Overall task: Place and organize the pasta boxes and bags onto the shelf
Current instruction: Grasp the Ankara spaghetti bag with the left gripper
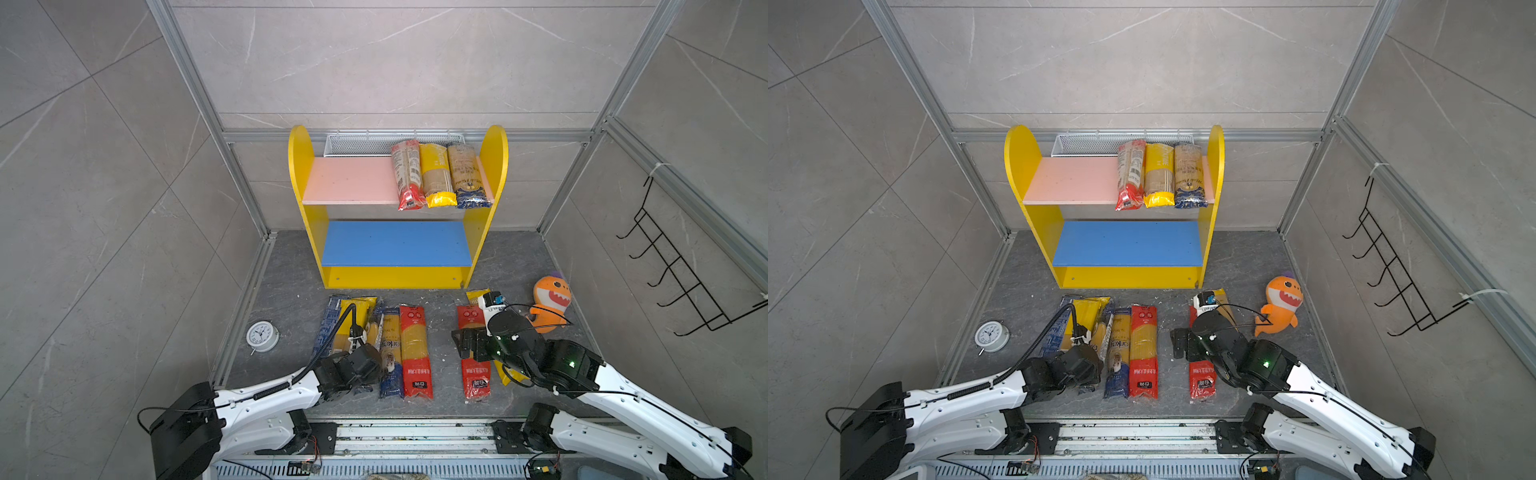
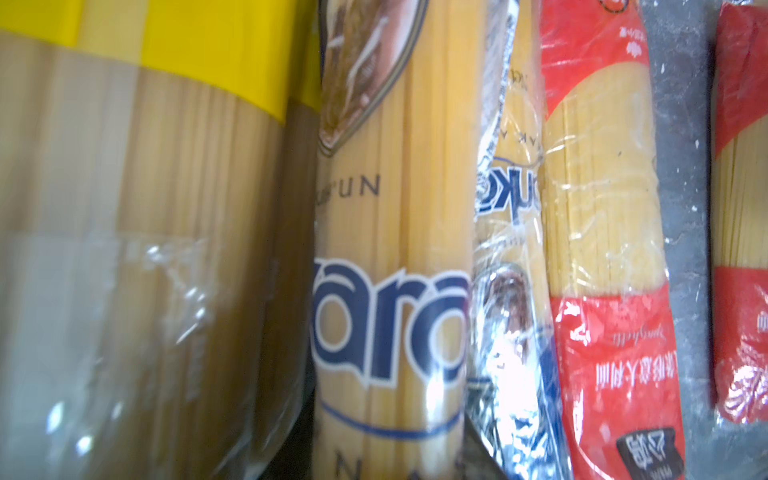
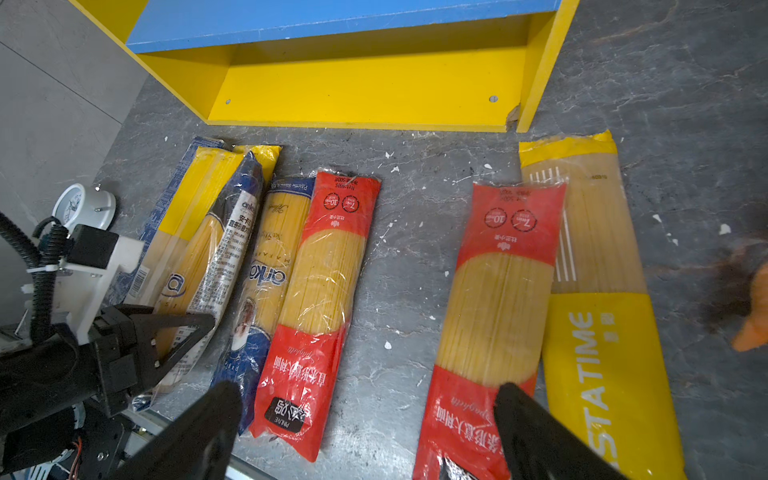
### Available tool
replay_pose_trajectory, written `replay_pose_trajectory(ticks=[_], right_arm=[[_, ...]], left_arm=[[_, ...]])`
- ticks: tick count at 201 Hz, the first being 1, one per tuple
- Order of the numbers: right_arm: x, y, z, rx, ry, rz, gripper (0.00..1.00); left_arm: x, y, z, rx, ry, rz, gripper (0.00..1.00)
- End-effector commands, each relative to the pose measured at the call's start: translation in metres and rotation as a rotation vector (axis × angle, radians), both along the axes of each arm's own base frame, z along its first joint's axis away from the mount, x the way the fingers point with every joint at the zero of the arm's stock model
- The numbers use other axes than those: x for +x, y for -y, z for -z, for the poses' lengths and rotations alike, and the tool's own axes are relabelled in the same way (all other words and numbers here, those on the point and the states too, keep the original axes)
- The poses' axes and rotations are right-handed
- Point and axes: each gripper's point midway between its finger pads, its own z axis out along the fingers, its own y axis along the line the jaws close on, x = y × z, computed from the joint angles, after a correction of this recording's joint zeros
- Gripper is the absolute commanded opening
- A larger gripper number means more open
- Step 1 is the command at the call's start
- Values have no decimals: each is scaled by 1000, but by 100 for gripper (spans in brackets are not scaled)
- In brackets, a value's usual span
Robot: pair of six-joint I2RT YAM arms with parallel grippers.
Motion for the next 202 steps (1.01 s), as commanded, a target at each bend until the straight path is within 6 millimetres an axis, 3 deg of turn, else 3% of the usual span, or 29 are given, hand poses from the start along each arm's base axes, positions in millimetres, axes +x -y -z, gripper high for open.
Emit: replay_pose_trajectory(ticks=[1,98,147,202], right_arm=[[-1,0,3,-4,-17,2,98],[2,-16,-17,58,11,-51,98],[3,-18,-33,86,55,-61,99],[7,-22,-43,82,73,-71,99]], left_arm=[[5,-4,-32,-20,55,-9,0],[2,-31,-185,-89,270,53,0],[-5,-54,-250,-108,357,59,0],[-15,-45,-321,-233,437,146,0]])
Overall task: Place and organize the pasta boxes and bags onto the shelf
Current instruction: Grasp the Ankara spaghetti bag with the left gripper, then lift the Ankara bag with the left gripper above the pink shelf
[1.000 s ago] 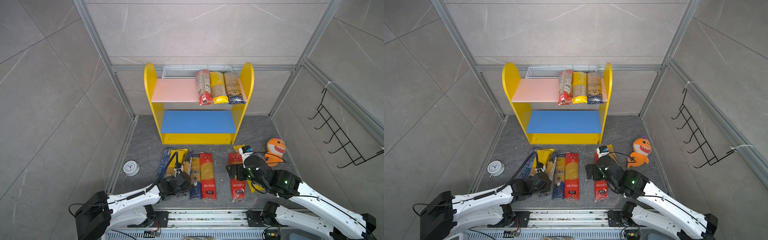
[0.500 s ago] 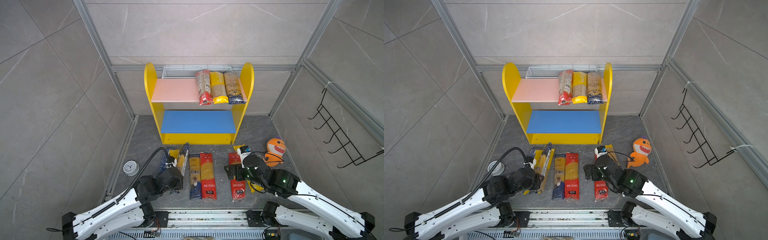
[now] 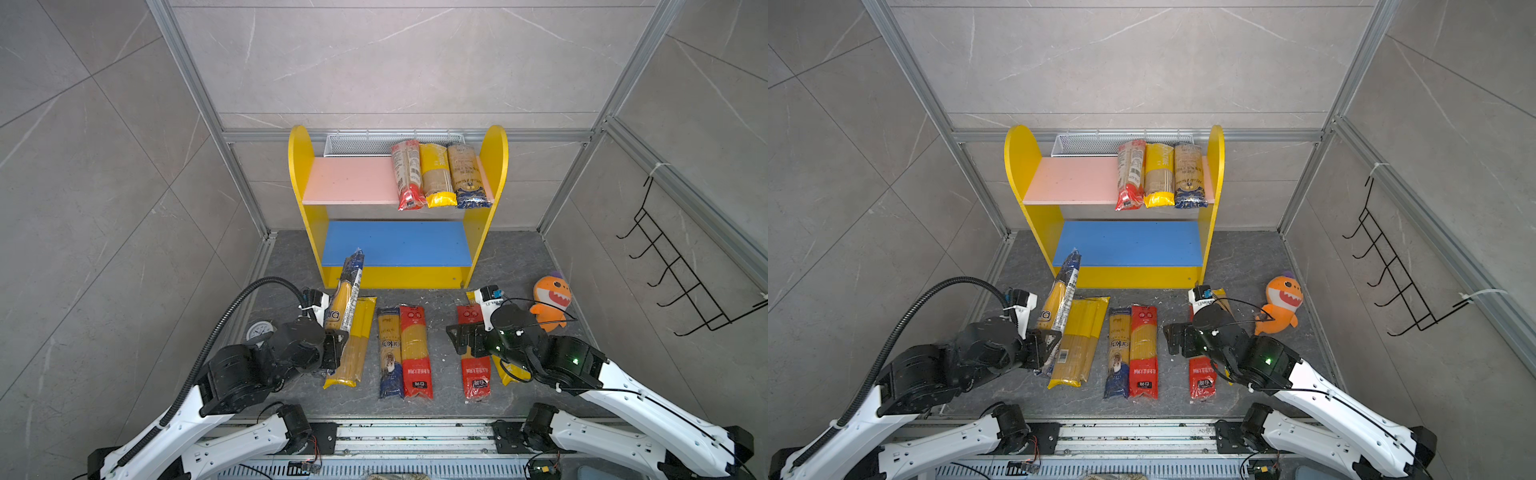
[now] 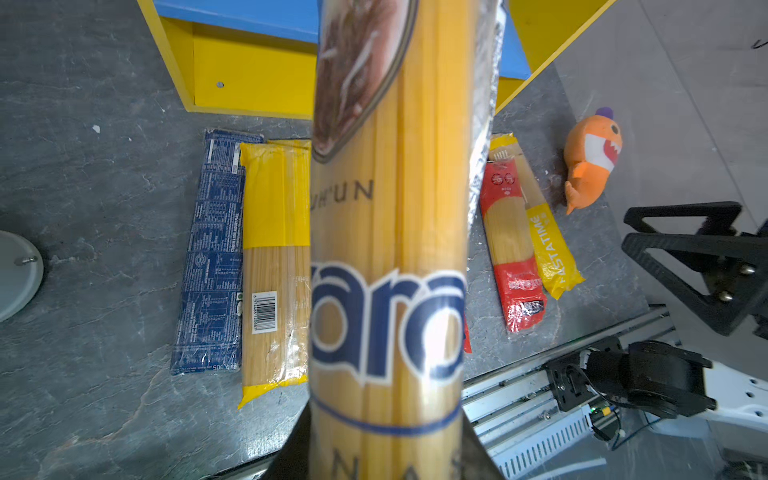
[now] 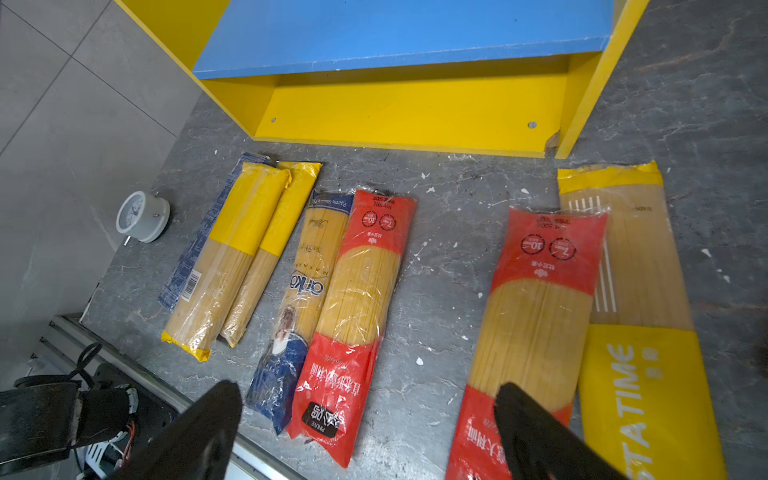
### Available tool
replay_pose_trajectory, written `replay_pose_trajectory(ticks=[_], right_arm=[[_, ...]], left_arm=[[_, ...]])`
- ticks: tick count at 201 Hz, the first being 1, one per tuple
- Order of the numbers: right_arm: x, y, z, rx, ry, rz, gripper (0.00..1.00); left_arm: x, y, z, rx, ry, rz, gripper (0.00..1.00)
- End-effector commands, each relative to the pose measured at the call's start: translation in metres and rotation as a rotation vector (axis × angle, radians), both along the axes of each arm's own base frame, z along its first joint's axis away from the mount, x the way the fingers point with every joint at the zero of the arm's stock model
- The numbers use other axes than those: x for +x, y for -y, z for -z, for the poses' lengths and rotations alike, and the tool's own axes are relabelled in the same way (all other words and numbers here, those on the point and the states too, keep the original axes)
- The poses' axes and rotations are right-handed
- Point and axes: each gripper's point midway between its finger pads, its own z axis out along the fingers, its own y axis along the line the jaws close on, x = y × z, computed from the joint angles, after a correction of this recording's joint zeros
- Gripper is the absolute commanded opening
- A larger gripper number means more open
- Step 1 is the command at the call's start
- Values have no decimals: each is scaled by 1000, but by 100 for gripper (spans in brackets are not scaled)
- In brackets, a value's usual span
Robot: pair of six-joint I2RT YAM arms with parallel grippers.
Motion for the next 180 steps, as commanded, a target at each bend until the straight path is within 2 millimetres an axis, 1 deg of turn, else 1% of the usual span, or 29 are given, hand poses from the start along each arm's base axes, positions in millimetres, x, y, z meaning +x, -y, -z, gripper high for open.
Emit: replay_pose_trajectory(ticks=[1,24,60,91,112,134,150,160,169,170,173,180], right_arm=[[4,-3,-14,13,35,-11,99],[4,-3,-17,12,38,-14,99],[5,-1,-21,9,56,-8,99],[7,3,-29,-8,78,3,99],[9,6,-42,-22,104,10,99],[11,10,-56,-28,134,18,99],[12,14,-64,-40,154,29,99],[14,16,-67,-47,165,35,99],[15,16,-70,-53,173,39,99],[16,16,-70,-54,174,40,99],[17,16,-72,-57,179,42,99],[18,16,-74,-61,184,44,99]], left_arm=[[6,10,-68,-130,158,47,0],[9,20,-101,-142,206,89,0],[30,45,-148,-99,313,119,0],[60,66,-192,-40,452,91,0],[83,81,-220,9,549,59,0],[108,99,-243,73,619,36,0],[128,99,-258,97,643,6,0],[142,93,-268,90,655,-25,0],[155,91,-273,72,659,-43,0],[158,87,-273,75,659,-56,0],[161,89,-275,61,659,-50,0],[171,86,-277,37,660,-61,0]])
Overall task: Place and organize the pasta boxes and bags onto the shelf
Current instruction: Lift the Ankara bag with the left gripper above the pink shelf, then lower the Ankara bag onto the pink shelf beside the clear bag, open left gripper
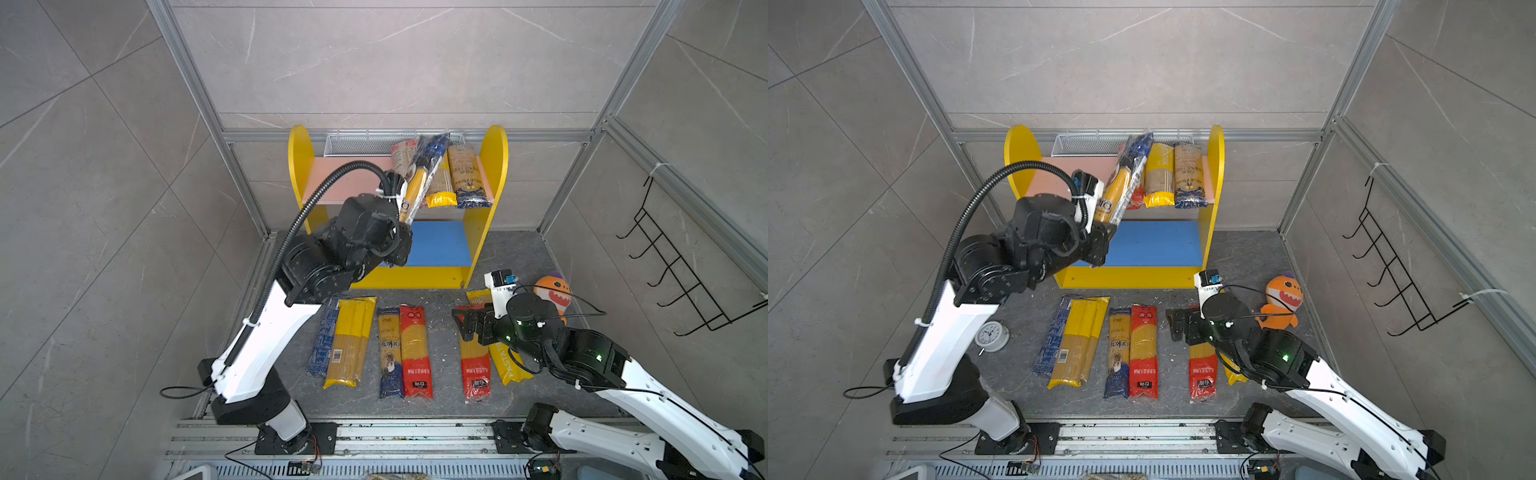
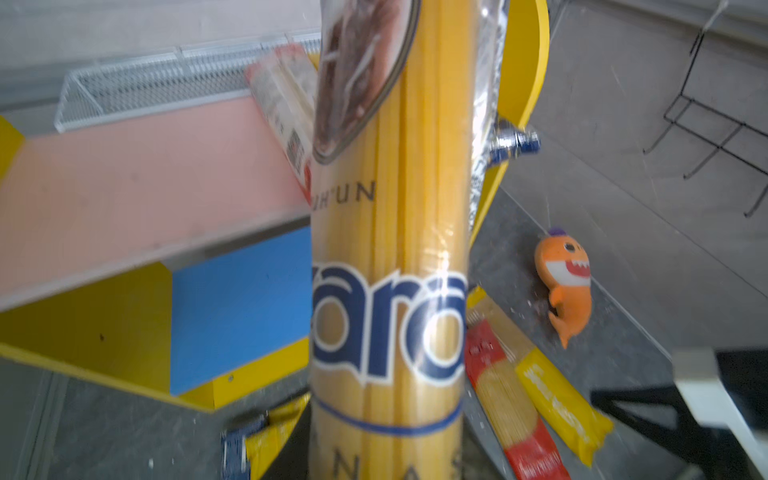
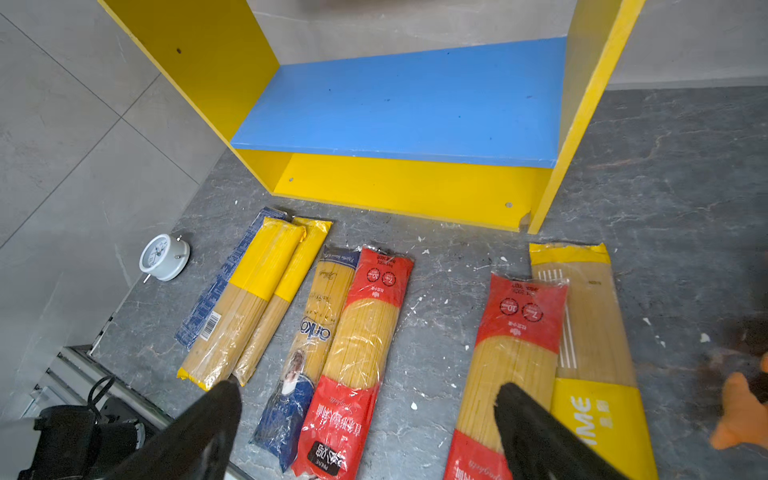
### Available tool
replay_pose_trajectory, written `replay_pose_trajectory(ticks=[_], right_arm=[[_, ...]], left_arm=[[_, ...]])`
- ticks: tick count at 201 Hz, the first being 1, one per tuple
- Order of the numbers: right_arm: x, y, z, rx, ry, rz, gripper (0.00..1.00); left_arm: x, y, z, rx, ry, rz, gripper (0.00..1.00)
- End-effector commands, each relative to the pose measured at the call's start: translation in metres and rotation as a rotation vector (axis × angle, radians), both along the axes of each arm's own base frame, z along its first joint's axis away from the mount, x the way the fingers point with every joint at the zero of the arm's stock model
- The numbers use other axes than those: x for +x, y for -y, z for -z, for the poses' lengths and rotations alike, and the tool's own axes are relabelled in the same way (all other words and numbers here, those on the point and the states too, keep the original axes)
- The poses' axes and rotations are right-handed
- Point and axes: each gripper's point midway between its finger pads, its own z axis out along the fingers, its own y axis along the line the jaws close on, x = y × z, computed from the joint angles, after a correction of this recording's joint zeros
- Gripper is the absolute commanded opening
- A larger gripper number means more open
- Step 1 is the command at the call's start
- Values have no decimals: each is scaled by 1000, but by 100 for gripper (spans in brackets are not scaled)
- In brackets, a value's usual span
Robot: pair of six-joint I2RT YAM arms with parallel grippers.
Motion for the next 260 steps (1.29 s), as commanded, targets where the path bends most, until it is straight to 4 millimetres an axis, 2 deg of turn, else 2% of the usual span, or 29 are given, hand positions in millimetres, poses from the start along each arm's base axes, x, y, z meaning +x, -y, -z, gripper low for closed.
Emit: replay_pose_trajectory(ticks=[1,35,58,99,153,176,194,214,238,260], right_arm=[[6,8,-9,-55,35,26,99],[15,2,-16,-67,65,31,99],[21,0,-16,-93,72,43,99],[29,2,-11,-136,74,71,99],[39,4,0,-122,38,76,99],[42,7,5,-111,18,85,99],[41,8,8,-102,5,83,99],[39,13,9,-98,2,90,99],[38,18,9,-98,-2,101,99],[37,21,10,-96,-3,106,99]], left_arm=[[24,-45,-80,-179,205,-101,0],[84,-50,-76,-292,202,-137,0],[110,-41,-70,-334,186,-122,0],[130,-42,-77,-444,189,-103,0],[147,-41,-67,-520,129,-70,0],[150,-32,-65,-554,106,-22,12],[152,-24,-63,-586,77,22,30],[155,-22,-57,-589,55,29,45],[157,-19,-54,-593,41,41,69],[157,-16,-54,-602,38,59,75]])
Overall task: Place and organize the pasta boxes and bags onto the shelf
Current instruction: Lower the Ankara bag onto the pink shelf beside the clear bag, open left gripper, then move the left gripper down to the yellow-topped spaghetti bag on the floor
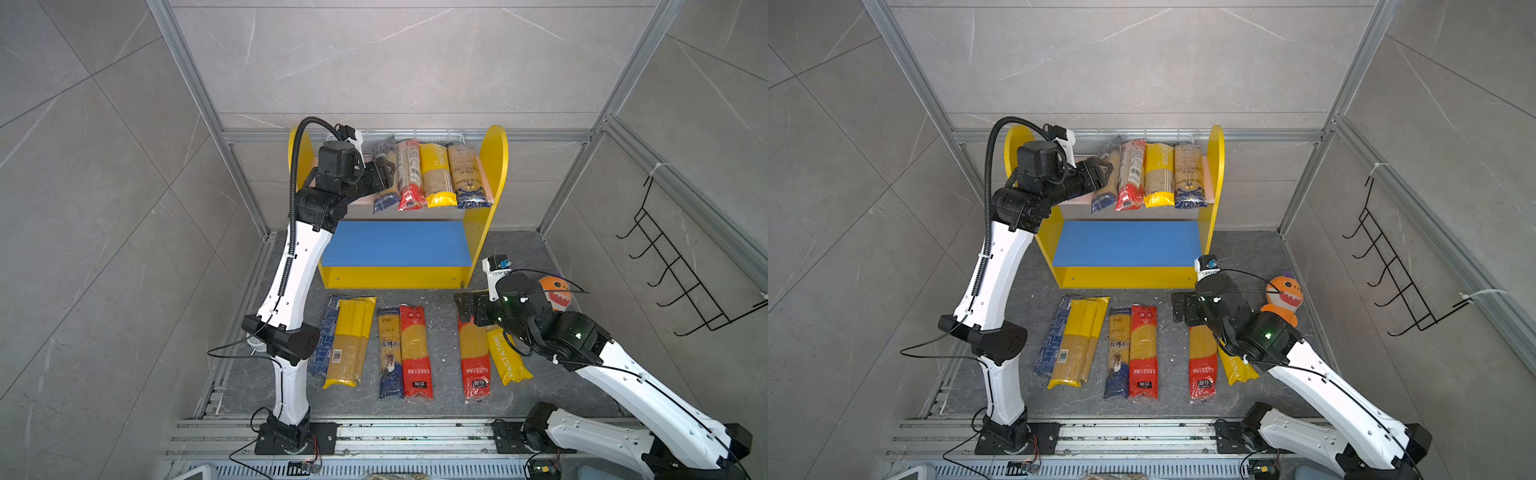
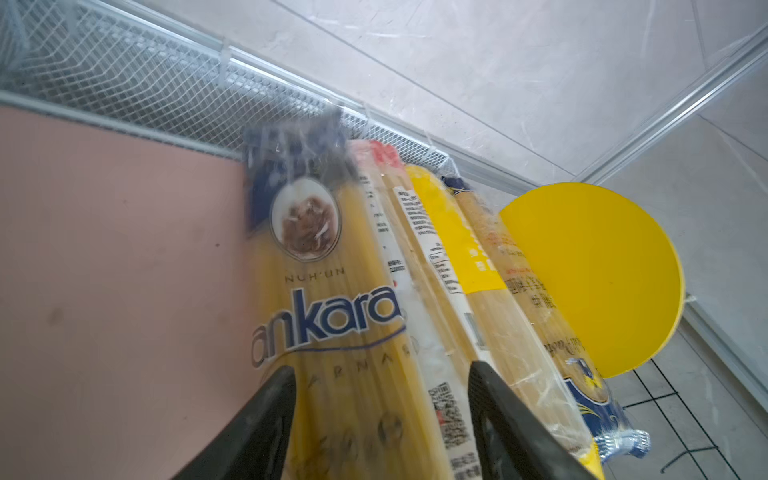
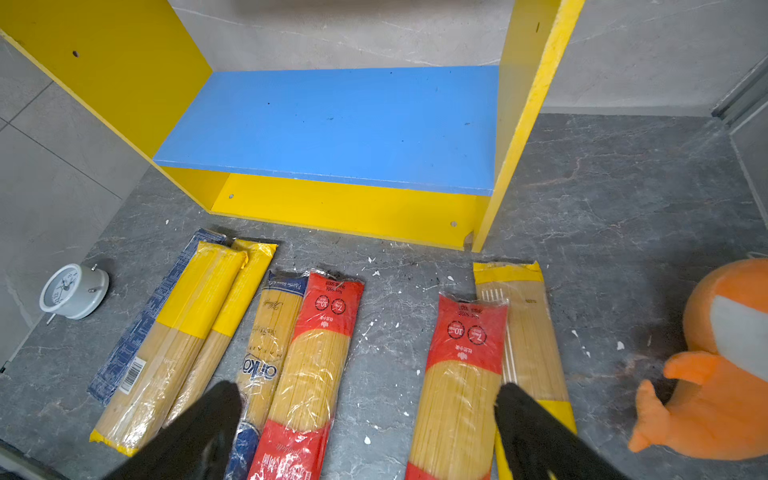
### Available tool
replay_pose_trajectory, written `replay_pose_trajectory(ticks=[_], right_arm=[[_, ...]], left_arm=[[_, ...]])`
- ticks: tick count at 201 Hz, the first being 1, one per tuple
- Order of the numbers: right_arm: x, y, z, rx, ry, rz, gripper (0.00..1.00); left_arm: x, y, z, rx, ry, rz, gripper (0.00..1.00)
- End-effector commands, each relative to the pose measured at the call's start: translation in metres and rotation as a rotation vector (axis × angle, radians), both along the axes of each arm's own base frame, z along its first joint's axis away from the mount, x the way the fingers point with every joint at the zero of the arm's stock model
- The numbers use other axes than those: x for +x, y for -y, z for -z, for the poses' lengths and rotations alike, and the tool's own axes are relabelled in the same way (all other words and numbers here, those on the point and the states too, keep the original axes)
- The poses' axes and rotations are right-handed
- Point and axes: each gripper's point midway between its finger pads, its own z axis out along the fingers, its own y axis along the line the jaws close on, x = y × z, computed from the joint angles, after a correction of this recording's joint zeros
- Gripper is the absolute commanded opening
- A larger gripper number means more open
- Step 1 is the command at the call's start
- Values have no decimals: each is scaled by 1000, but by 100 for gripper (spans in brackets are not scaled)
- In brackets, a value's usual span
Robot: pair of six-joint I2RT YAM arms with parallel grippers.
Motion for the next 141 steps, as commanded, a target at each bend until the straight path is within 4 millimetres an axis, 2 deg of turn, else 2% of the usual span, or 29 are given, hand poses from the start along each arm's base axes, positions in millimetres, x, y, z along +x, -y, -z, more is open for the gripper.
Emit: replay_pose_trajectory(ticks=[1,52,87,103,125,141], right_arm=[[-5,6,1,11,-3,4,99],[-5,6,2,14,-6,-1,99],[-7,2,2,24,-14,-20,99],[-9,0,2,36,-19,-37,99],[-12,-2,3,46,-31,-57,99],[-16,-4,7,50,-47,-73,99]], left_arm=[[-16,0,-57,-94,160,47,75],[-29,-7,-55,-82,136,44,76],[-64,-21,-53,-54,138,36,80],[-83,-30,-40,-29,124,24,83],[-107,-47,-9,38,83,-11,89],[-126,-63,16,83,46,-38,90]])
